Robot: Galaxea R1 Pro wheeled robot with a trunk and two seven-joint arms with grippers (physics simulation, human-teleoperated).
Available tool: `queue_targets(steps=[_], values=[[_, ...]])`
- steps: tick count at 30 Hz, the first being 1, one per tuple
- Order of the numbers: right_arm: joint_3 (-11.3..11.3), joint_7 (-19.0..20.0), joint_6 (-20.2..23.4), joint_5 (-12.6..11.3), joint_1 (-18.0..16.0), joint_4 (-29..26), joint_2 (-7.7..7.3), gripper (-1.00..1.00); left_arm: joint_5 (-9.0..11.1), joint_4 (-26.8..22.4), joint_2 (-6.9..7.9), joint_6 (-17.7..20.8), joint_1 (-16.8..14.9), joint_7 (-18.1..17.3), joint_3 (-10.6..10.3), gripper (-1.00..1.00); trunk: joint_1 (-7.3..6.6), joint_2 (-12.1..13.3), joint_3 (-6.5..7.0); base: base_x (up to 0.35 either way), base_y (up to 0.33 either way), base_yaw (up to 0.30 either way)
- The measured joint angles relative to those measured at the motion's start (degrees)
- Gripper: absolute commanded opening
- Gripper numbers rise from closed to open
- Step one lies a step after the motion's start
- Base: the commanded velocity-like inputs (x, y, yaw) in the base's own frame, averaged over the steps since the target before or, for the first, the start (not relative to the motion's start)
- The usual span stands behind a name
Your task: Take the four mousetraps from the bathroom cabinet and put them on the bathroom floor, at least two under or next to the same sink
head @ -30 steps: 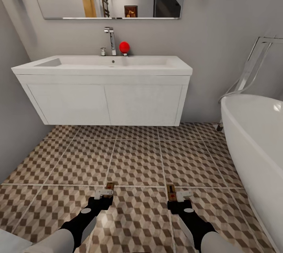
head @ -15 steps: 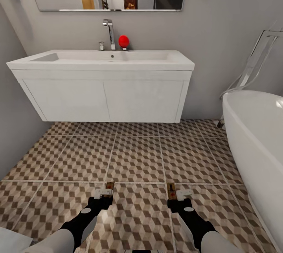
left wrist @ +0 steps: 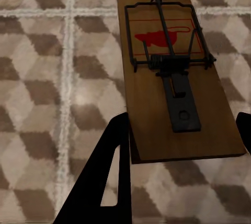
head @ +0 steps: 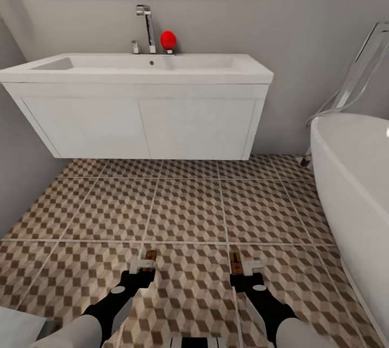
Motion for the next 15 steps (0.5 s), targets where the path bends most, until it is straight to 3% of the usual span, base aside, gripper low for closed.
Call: queue_targets(steps=[15], values=[[0.01, 0.03, -0.15, 0.0, 0.0, -0.01, 0.07, -1.0, -0.03, 0.0, 0.0, -0.03, 0.0, -0.01, 0.0, -1.0, 0.39, -0.2, -3.33, 0.0, 0.0, 0.0]])
